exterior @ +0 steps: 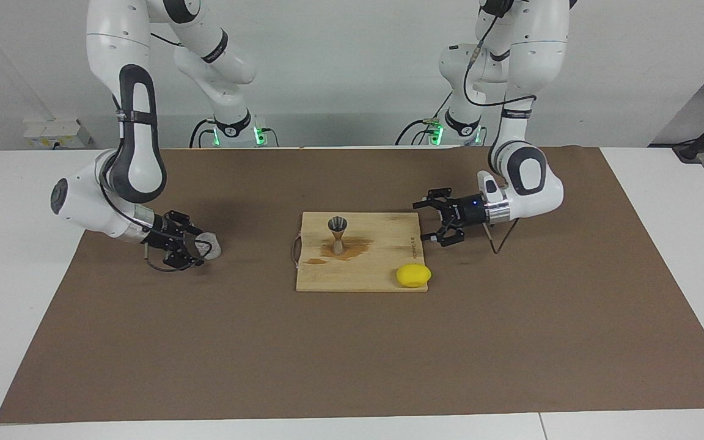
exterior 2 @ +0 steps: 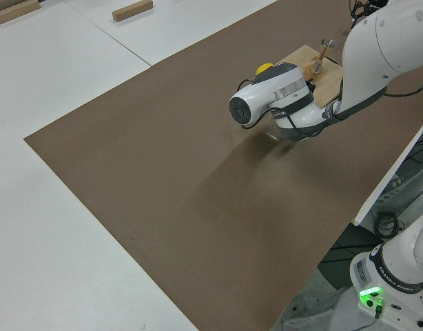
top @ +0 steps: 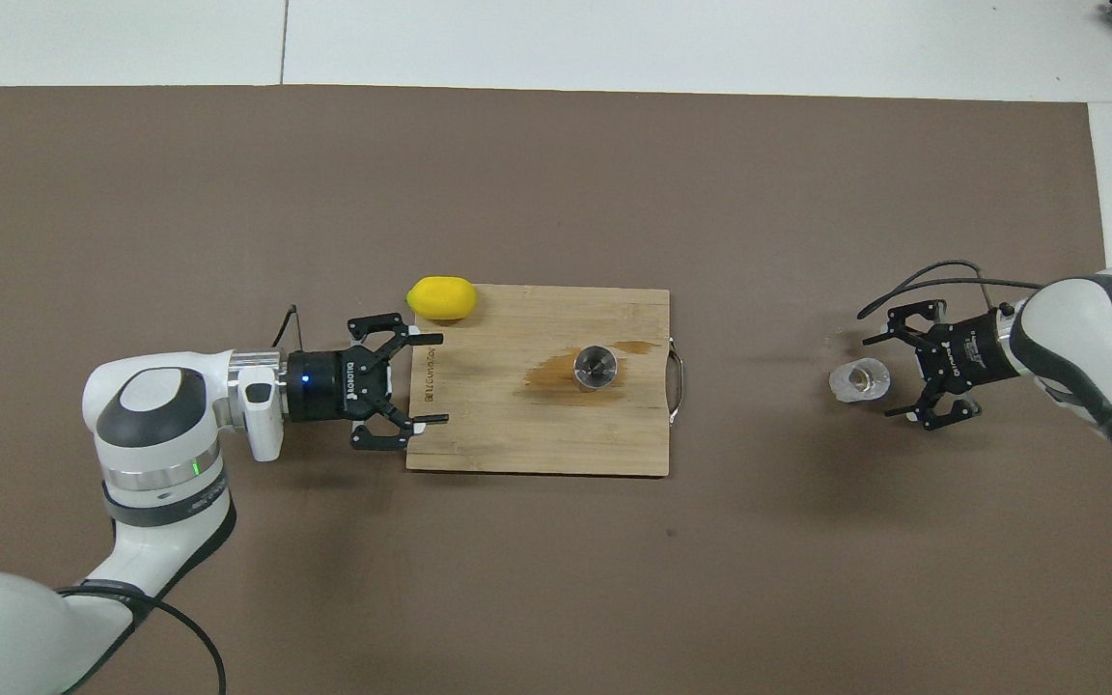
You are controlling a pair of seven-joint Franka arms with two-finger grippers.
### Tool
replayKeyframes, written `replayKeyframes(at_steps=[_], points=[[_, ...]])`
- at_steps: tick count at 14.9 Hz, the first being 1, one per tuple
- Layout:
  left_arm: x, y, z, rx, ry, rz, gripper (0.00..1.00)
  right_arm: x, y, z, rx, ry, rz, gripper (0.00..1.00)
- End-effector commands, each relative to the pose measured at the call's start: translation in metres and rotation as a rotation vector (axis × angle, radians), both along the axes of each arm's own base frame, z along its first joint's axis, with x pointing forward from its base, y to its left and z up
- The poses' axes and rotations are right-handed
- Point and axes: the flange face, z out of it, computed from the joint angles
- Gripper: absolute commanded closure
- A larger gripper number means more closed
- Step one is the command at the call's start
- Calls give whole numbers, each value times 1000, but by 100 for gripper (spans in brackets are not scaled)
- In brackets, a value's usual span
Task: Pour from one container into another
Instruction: 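Open the left gripper and withdraw while the right gripper grasps the glass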
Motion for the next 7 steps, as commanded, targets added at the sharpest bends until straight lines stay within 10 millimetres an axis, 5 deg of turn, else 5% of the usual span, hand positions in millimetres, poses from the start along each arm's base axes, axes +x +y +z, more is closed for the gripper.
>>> replayKeyframes(at_steps=[1, 5, 6, 7], points=[[5, 58, 21, 60, -39, -92, 0, -5, 9, 1, 30, -27, -12, 0], [31, 137, 58, 227, -102, -166, 0, -6, 9, 3, 41, -30, 2, 14], [37, 151, 72, 268, -114, -188, 0, -6, 9, 3, 43, -30, 1, 22], [42, 164, 88, 327, -120, -198, 0, -6, 10, 5, 47, -30, -4, 43]])
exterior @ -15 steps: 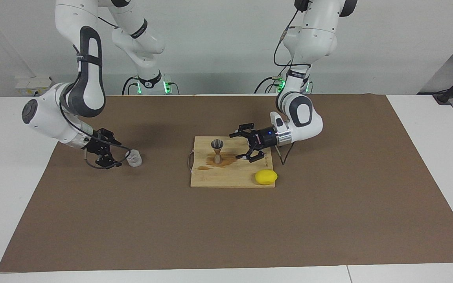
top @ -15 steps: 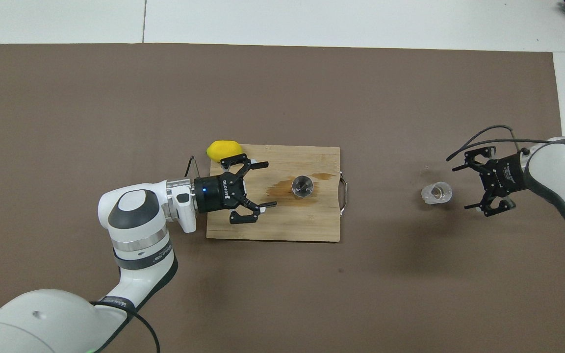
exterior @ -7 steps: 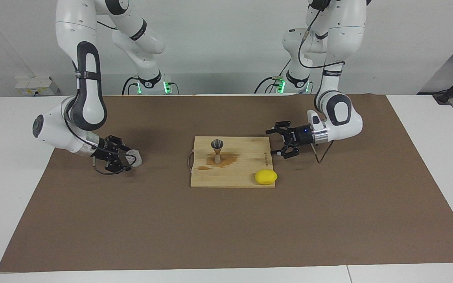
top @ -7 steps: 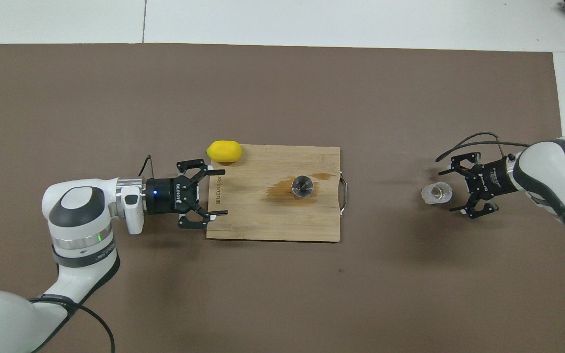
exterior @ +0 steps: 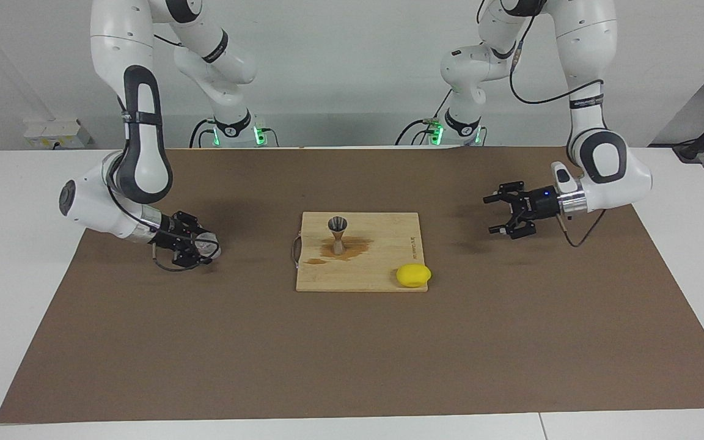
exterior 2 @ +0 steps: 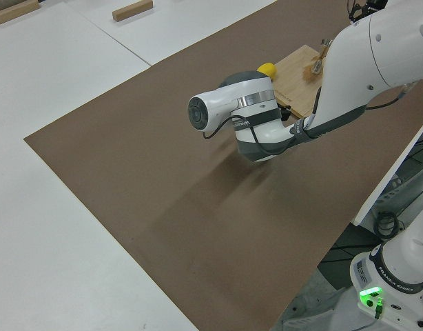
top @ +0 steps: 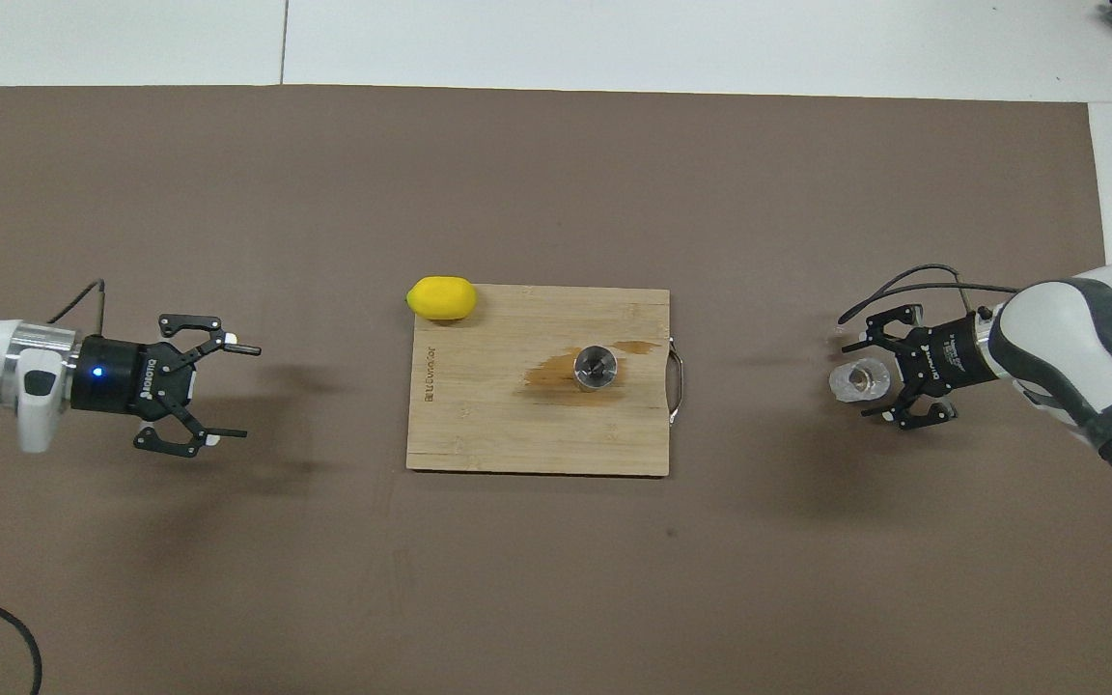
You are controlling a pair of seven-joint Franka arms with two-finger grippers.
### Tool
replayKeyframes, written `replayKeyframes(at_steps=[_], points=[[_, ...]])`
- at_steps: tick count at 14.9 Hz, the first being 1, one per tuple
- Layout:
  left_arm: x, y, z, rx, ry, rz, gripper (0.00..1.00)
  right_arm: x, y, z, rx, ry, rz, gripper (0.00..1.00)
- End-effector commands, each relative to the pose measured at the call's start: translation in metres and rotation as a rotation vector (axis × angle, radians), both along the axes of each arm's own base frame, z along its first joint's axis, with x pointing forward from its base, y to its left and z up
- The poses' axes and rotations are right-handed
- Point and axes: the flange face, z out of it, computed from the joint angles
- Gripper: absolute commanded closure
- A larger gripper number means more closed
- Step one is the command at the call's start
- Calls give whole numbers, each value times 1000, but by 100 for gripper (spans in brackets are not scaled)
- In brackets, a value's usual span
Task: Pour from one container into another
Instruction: 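Open the left gripper and withdraw while the right gripper grasps the glass, then lift the clear glass with the right gripper over the steel cup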
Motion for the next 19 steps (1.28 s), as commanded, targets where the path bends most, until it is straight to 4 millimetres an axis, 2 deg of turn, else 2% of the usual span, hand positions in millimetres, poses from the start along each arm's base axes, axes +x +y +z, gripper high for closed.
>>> replayKeyframes(at_steps=[1, 2, 3, 4, 6, 10, 12, 14, 19], points=[[16, 31, 47, 154, -11, -44, 0, -6, 3, 7, 47, -25, -19, 66], [16, 38, 68, 217, -16, -57, 0, -5, 4, 13, 51, -34, -23, 84], [15, 41, 85, 258, -19, -66, 0, -5, 3, 19, 50, -42, -26, 96], [14, 44, 105, 292, -37, -61, 0, -5, 3, 25, 48, -50, -27, 100], [19, 52, 141, 380, -74, -59, 0, -2, 10, 41, 40, -66, -27, 100], [22, 64, 200, 538, -86, -35, 0, 9, 66, 72, 14, -51, -51, 100], [26, 59, 228, 654, -97, -21, 0, 15, 103, 83, -1, -40, -63, 100], [30, 39, 254, 756, -121, -16, 0, 21, 137, 94, -21, -26, -82, 100], [36, -3, 265, 836, -35, 168, 0, 27, 221, 109, -95, -56, -161, 100]])
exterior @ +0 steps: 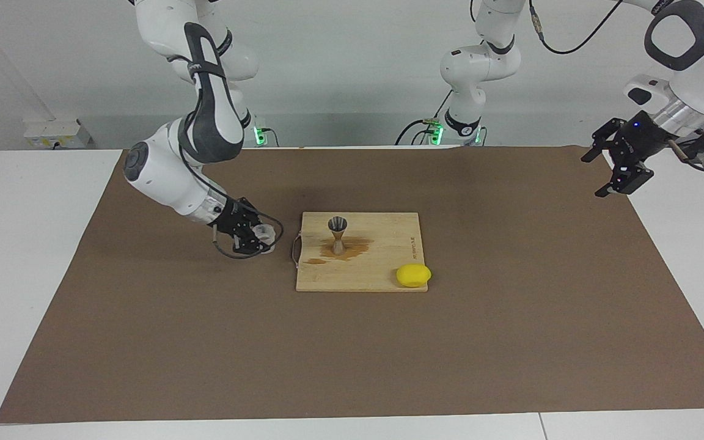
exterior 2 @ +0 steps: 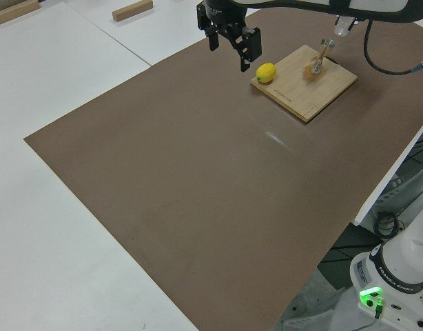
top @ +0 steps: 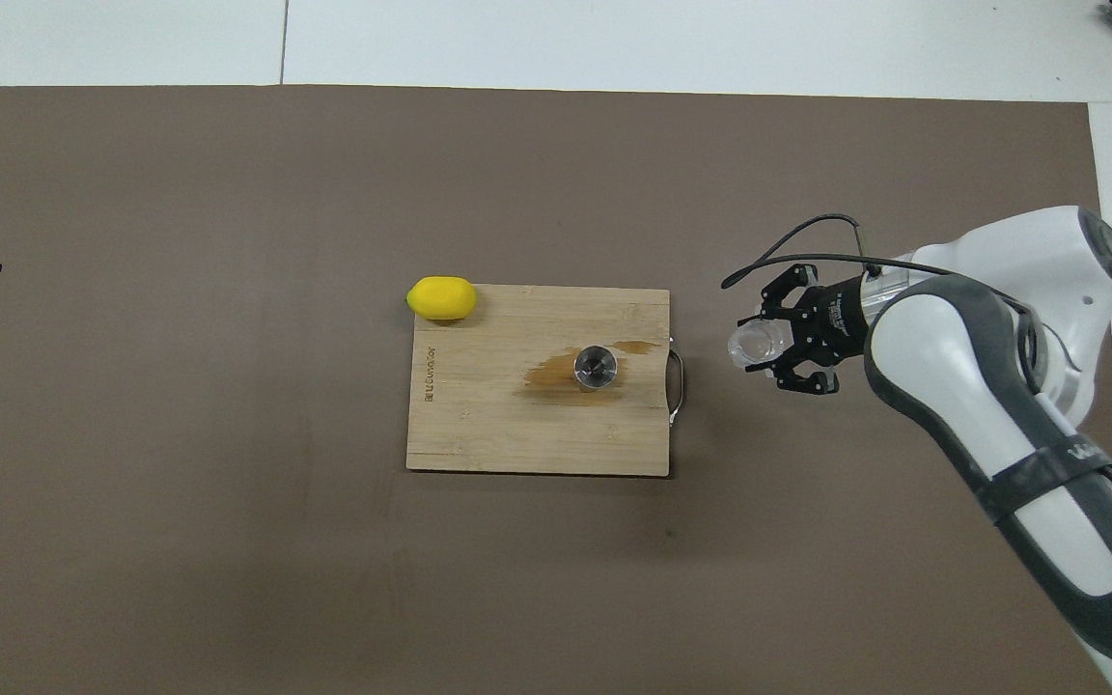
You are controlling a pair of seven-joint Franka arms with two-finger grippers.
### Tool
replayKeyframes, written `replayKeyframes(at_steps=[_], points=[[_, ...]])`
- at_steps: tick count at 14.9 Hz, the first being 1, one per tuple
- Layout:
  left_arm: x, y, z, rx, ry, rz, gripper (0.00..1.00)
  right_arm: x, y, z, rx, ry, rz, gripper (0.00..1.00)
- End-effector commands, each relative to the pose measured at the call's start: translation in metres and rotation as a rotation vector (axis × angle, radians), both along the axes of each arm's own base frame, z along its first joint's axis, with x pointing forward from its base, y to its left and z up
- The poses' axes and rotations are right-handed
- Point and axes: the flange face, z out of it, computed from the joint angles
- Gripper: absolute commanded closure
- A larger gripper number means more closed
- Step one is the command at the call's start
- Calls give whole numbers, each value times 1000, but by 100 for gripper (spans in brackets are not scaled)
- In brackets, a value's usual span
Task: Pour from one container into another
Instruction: 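Lift the clear glass with the right gripper over the steel cup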
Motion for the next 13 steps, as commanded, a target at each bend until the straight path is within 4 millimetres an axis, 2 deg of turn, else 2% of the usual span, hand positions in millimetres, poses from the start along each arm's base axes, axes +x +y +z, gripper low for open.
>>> replayKeyframes(at_steps=[1, 2, 3, 5, 10, 13], points=[[6, -26, 3, 43, -7, 120, 0, 8, 35, 11, -62, -7, -37, 100], [8, -39, 3, 66, -13, 142, 0, 9, 47, 17, -93, -12, -38, 100], [9, -61, 4, 105, -18, 167, 0, 11, 59, 22, -116, -17, -37, 100], [8, -84, 1, 158, 14, 343, 0, 8, 86, 29, -149, -37, -5, 100], [-4, -88, -5, 181, 120, 879, 0, 1, 131, 41, -278, -94, 40, 100], [-5, -86, -8, 185, 157, 1125, 0, -6, 144, 41, -364, -130, 99, 100]])
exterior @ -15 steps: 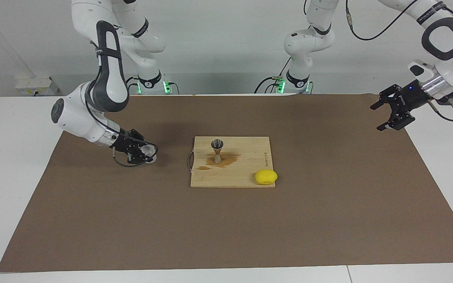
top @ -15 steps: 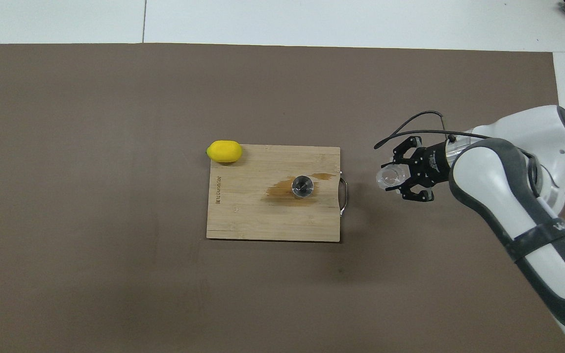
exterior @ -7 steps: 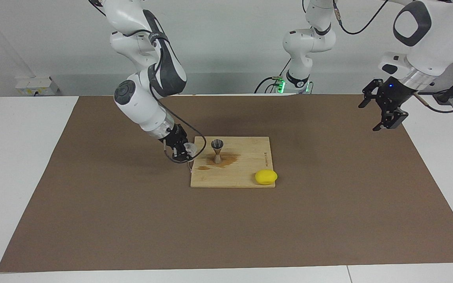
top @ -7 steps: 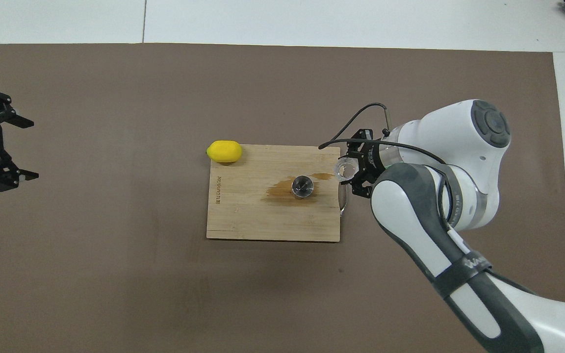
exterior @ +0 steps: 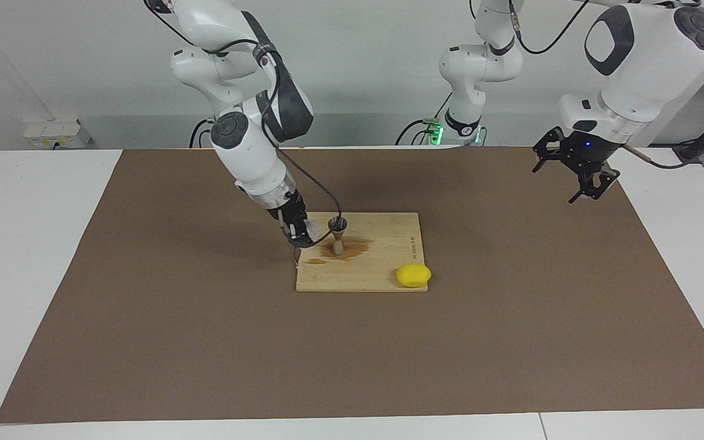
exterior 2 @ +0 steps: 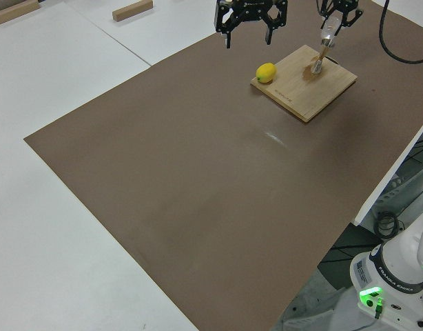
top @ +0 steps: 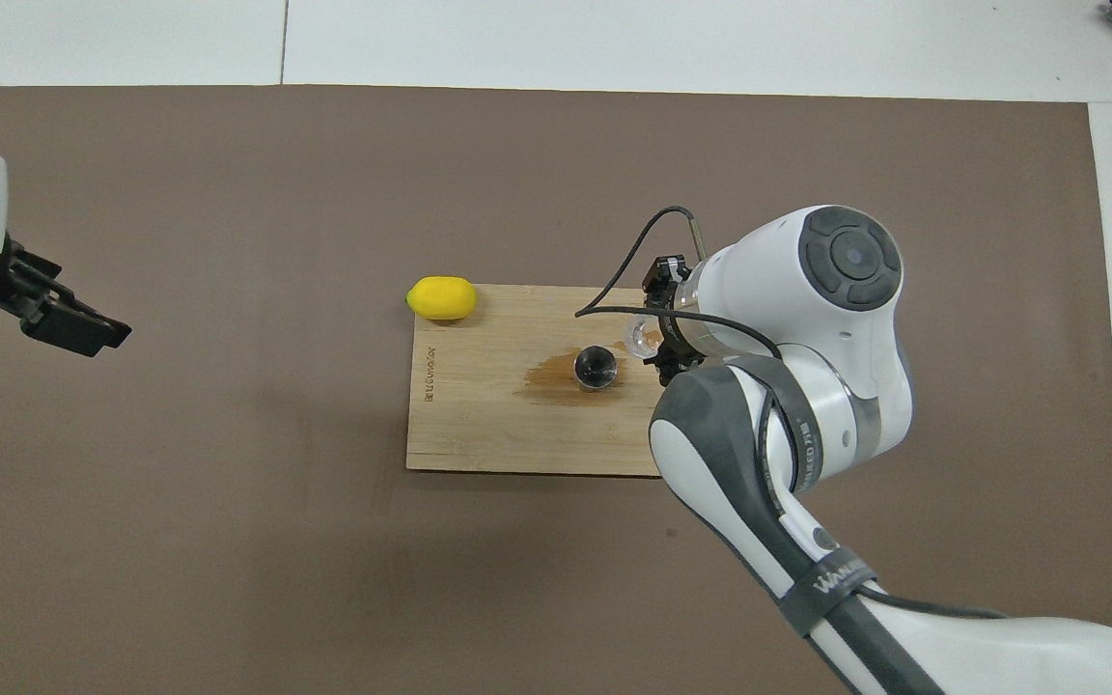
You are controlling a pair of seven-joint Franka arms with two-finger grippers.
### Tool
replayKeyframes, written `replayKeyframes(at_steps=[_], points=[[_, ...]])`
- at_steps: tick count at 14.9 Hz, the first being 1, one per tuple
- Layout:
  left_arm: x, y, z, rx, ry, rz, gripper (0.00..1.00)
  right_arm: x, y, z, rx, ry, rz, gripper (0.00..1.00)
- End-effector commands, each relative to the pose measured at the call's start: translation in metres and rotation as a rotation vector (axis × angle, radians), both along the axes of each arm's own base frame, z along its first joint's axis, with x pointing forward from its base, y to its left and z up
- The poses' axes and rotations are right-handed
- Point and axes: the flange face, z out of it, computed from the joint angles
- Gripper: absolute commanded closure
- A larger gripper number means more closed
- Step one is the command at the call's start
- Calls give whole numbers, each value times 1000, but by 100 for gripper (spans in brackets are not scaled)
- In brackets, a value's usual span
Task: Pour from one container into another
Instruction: 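Lift the clear glass with the right gripper over the steel cup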
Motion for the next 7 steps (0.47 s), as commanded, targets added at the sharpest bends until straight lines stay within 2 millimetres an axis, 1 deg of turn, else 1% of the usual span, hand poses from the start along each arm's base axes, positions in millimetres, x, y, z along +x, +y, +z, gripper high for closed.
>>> replayKeyframes(at_steps=[1, 4, 6, 7], points=[[-10, 8, 1, 29, 4, 252, 0, -1, 13, 1, -69, -25, 43, 100], [-11, 17, -1, 41, 31, 552, 0, 0, 17, 13, -146, -64, 97, 100], [-10, 23, -1, 49, 38, 677, 0, -4, 29, 20, -205, -91, 151, 100], [-9, 30, 2, 58, 33, 738, 0, -6, 33, 21, -217, -99, 166, 100]])
